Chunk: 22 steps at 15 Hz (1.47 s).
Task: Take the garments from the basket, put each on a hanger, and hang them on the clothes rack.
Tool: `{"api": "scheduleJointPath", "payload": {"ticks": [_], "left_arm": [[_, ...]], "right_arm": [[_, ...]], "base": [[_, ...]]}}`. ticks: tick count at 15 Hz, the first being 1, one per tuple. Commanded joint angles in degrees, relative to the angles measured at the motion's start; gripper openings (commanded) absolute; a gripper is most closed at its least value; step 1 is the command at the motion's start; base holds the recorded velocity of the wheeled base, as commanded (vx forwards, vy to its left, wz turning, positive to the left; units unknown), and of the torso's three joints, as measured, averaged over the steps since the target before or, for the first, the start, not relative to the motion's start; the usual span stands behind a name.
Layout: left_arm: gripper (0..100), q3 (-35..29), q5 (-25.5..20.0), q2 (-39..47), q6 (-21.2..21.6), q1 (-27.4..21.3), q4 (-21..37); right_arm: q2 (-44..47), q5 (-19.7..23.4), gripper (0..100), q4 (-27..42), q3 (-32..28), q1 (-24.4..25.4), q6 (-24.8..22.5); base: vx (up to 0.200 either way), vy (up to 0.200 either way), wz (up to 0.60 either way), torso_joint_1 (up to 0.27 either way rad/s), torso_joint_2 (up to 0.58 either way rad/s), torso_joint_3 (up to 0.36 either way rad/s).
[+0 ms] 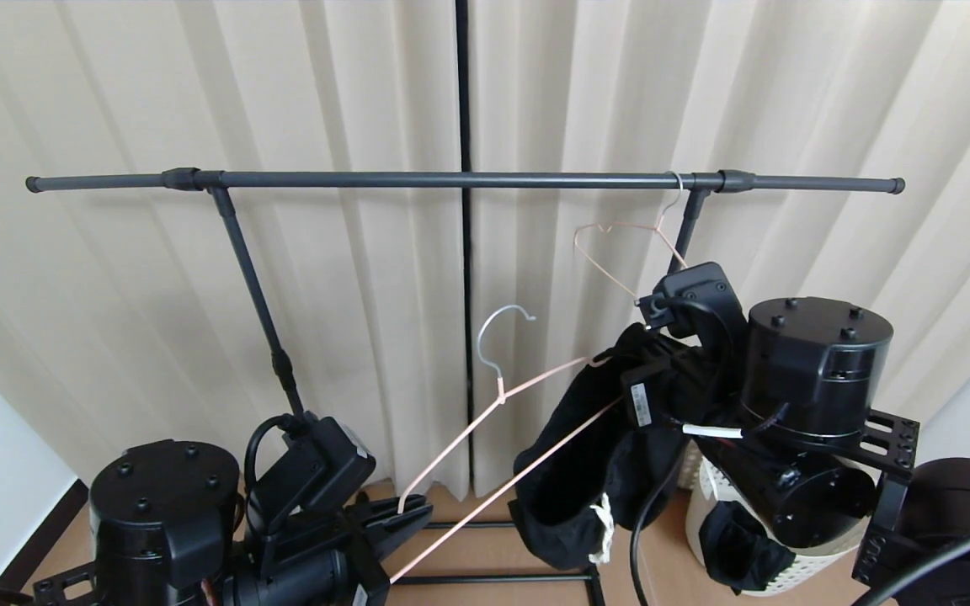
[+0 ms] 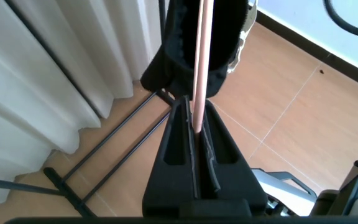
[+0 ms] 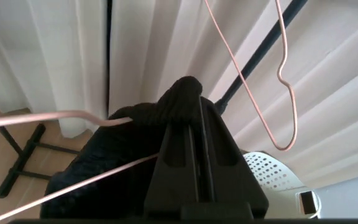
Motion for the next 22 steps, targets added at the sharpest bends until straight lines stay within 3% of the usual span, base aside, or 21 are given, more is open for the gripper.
{"api": "scheduleJointPath", "payload": {"ticks": [1,13,22], "left_arm": [[0,-0.03,0.07,0.20,0.00,-0.03,-0.02],[0,0.85,0.07,-1.20,0.09,-2.05,-0.02],[0,2.61,0.07,-7.80,0.09,-3.63,-0.02]], "right_arm": [[-0.22,-0.03,0,-0.11,0.37,2.64,0.11],[-3.30,0.06,0,-0.55,-1.30,18.20,8.90],[-4.44,0.24,0,-0.64,-2.18,18.37,10.66]], "base": [[0.000,0.000,0.00,0.000,0.00,0.000],[0.000,0.000,0.00,0.000,0.00,0.000],[0.000,0.000,0.00,0.000,0.00,0.000]]}}
